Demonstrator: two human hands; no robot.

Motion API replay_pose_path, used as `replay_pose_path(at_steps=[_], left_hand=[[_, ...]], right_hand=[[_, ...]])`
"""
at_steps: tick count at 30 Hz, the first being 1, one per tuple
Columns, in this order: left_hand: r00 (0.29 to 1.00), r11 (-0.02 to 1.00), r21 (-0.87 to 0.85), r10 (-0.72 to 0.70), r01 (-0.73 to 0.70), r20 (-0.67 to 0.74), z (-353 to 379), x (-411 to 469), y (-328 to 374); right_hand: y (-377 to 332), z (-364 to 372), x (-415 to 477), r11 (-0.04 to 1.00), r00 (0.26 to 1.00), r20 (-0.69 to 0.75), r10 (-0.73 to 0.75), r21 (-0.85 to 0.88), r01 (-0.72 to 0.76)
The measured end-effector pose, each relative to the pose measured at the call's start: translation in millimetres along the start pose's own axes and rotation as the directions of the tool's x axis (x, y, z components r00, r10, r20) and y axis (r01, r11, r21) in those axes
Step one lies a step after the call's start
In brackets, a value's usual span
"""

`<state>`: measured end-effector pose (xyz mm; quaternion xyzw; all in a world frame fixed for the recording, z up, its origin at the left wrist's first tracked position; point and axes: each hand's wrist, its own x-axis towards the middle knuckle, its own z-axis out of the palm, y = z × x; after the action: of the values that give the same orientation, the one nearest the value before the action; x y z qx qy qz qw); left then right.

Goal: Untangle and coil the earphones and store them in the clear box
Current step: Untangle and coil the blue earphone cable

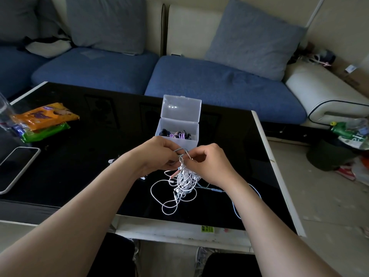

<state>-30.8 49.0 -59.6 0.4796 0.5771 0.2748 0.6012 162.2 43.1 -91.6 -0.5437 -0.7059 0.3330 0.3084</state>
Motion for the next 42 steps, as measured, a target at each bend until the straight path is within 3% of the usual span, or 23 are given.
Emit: replay_pose_path(at_steps=[3,5,7,9,11,15,18,20,23,26,32,36,39,42], left_hand=[[1.0,1.0,0.007,-0.001,0.001,-0.029,4,-1,2],[0.991,0.999,0.032,0.012,-0.007,-0.136,4,2,2],[0.945,0.964,0.264,0.12,-0.037,-0.306,-2,8,-2],[0.882,0.833,0.552,0.28,-0.027,-0.379,-8,11,-7],[0.863,0.757,0.653,0.315,0.023,-0.395,-13,12,-12],[0.899,0.638,0.753,0.219,0.162,-0.378,-17,11,-17],[0.943,0.545,0.819,0.141,0.181,-0.302,-17,10,-21],[0.961,0.52,0.84,0.113,0.158,-0.251,-17,10,-23],[0.967,0.542,0.831,0.121,0.126,-0.225,-14,10,-21],[0.942,0.649,0.754,0.184,0.096,-0.279,-8,8,-13],[0.902,0.719,0.692,0.251,0.069,-0.351,-3,5,-7],[0.868,0.79,0.613,0.309,-0.007,-0.389,-7,8,-6],[0.873,0.769,0.639,0.292,0.029,-0.39,-7,8,-6],[0.901,0.671,0.727,0.214,0.144,-0.376,-7,6,-11]], right_hand=[[-2,0,0,1.0,1.0,0.002,0.006,-0.008,-0.006],[-4,-2,0,0.998,0.999,0.013,0.049,0.033,-0.049],[-5,-4,0,0.996,0.998,0.008,0.063,0.065,-0.064],[-4,-5,-1,0.996,0.998,0.01,0.058,0.073,-0.059],[-2,-7,-2,0.998,0.999,0.012,0.045,0.047,-0.046],[3,-10,-1,0.996,0.999,-0.003,0.053,-0.075,-0.053],[10,-17,-2,0.958,0.984,-0.029,0.173,-0.227,-0.175],[16,-20,-3,0.909,0.959,0.046,0.28,-0.334,-0.249],[24,-16,-8,0.876,0.909,0.209,0.361,-0.411,-0.254],[29,-8,-10,0.897,0.913,0.28,0.296,-0.41,-0.164],[23,8,-1,0.943,0.988,0.124,0.092,-0.328,-0.047],[20,14,3,0.951,0.985,0.147,0.091,-0.306,-0.043],[22,17,4,0.96,0.981,0.183,0.064,-0.278,-0.011],[24,19,5,0.955,0.97,0.242,0.035,-0.295,0.039]])
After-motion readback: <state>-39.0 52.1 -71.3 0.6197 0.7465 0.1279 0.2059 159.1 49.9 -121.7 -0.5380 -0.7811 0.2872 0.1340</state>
